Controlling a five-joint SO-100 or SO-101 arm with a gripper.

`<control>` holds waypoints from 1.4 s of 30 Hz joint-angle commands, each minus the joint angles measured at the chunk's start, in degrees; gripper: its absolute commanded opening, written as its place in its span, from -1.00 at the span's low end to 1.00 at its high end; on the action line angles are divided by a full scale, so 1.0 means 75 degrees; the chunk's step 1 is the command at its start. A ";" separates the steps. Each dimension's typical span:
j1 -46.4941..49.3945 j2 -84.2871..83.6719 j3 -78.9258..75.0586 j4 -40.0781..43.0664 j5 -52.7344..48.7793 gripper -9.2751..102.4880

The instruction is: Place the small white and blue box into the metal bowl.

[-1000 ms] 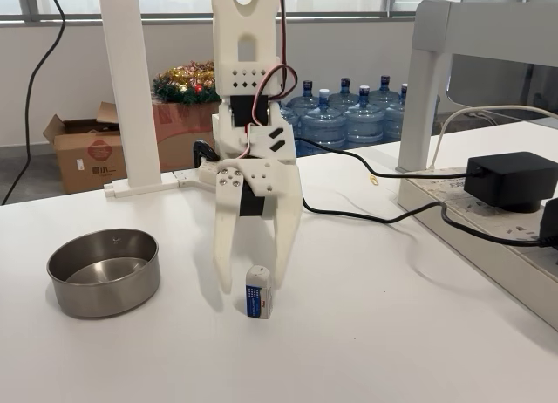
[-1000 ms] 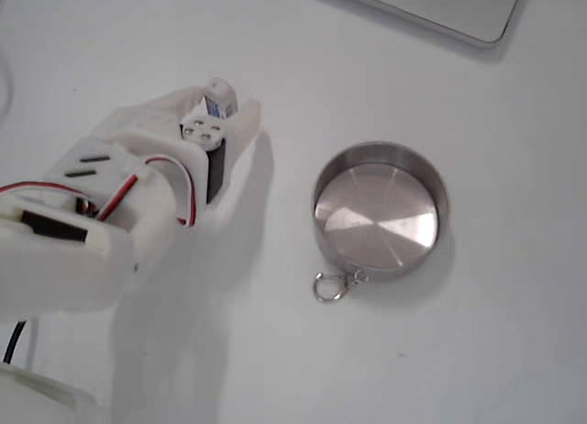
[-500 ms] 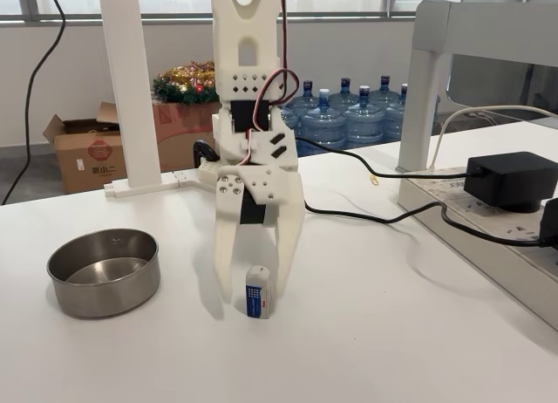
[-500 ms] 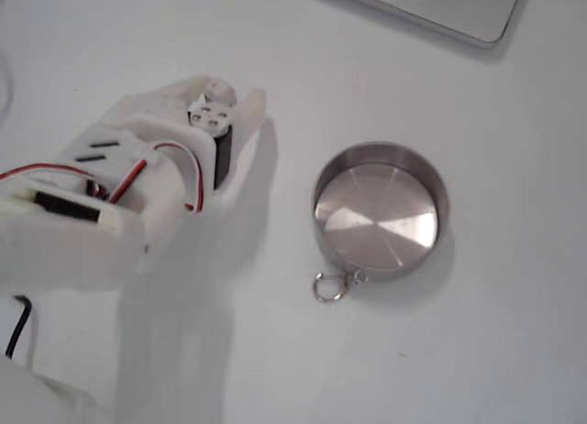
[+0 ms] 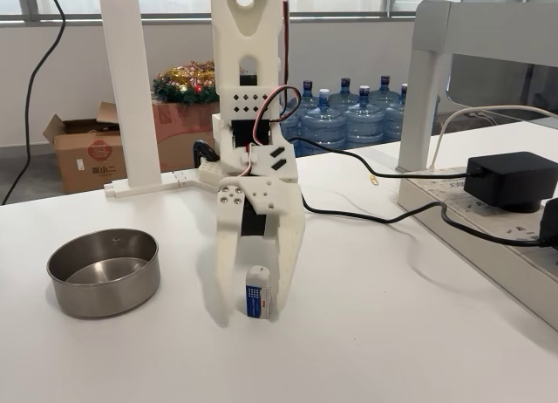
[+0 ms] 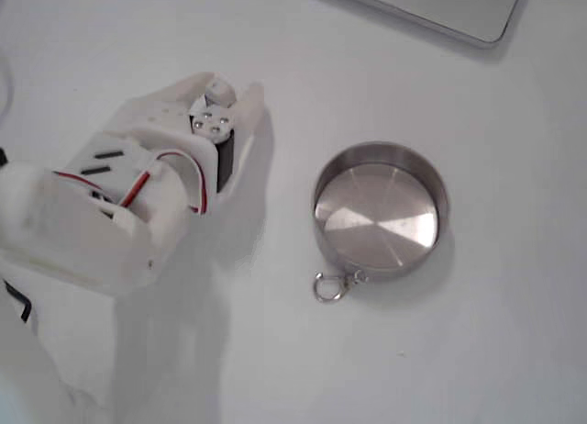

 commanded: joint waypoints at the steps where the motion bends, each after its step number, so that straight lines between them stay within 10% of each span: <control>1: 0.0047 0.0070 -0.0023 -0.0141 -0.0012 -0.70; 42: 0.3539 0.5027 0.2836 -0.0117 -0.0820 -0.89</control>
